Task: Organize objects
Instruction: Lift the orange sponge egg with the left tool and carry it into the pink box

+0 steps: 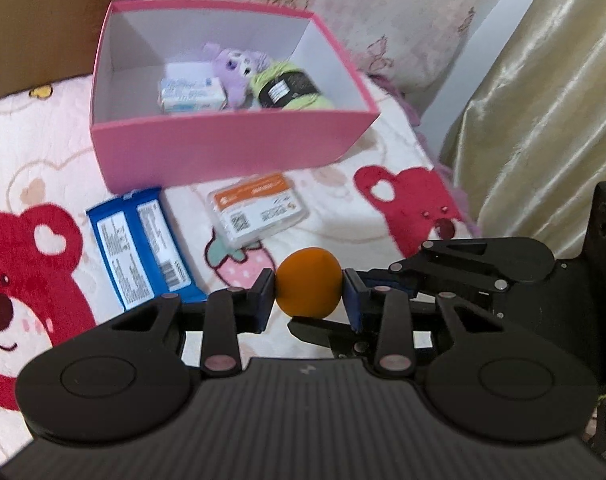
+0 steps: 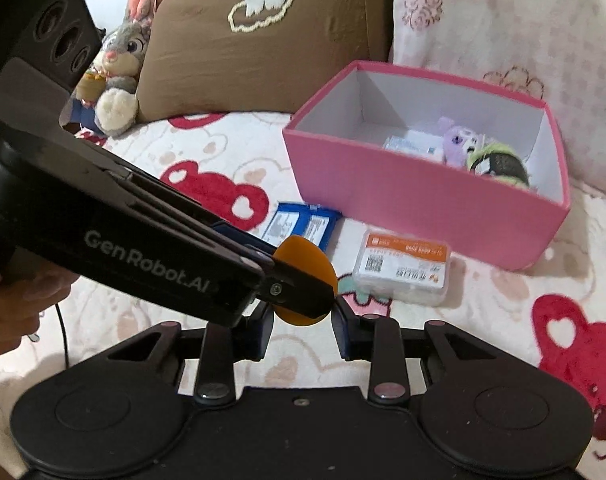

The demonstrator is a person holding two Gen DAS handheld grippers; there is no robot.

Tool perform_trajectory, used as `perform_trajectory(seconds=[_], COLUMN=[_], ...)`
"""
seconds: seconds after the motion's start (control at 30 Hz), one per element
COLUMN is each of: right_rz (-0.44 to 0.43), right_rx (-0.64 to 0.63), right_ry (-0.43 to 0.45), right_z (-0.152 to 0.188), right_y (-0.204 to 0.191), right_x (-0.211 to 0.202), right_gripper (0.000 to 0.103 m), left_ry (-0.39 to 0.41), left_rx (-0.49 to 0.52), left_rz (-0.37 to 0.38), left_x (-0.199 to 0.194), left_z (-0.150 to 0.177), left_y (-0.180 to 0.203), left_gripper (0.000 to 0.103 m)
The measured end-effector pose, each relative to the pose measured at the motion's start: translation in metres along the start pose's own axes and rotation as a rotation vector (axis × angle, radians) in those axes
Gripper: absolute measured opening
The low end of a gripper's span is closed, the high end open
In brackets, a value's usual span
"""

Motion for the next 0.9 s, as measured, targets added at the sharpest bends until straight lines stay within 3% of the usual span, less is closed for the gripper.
perform_trajectory(seconds=[0.17, 0.4, 0.67, 0.9], right_rz=[0.036, 0.056, 0.045, 0.031], right_rx=[-0.019, -0.019, -0.014, 0.030], right_ry=[0.032, 0.106, 0.159, 0.112], right_z=[-0.024, -0.064, -0.126, -0.169], right_y=[0.001, 0.015, 0.054, 0.097], right_x=[-0.018, -0.031, -0.005, 0.045], right_gripper=[0.036, 0.036, 0.037, 0.036], left_ry=[0.013, 0.090, 0.160, 0.189], left_rx=[0.042, 0.035, -0.007, -0.040], left_rz=[-0.007, -0.026, -0.115, -0.161], left_x=[-0.013, -0.028, -0.021, 0.023], left_z=[-0.028, -0.068, -0.124, -0.162], left_y=[0.013, 0.017, -0.005, -0.034], left_gripper=[0.035, 0.035, 0.035, 0.035])
Point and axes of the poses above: each gripper's, at about its wrist camera, not at the fingertips, and x roughly the way its jaws point, y to its right, z to its underside, the point moved 2 cm from there along x, roughly the way its jaws point, and after that the axes turned 3 degrees about x, right-handed, at the moved point
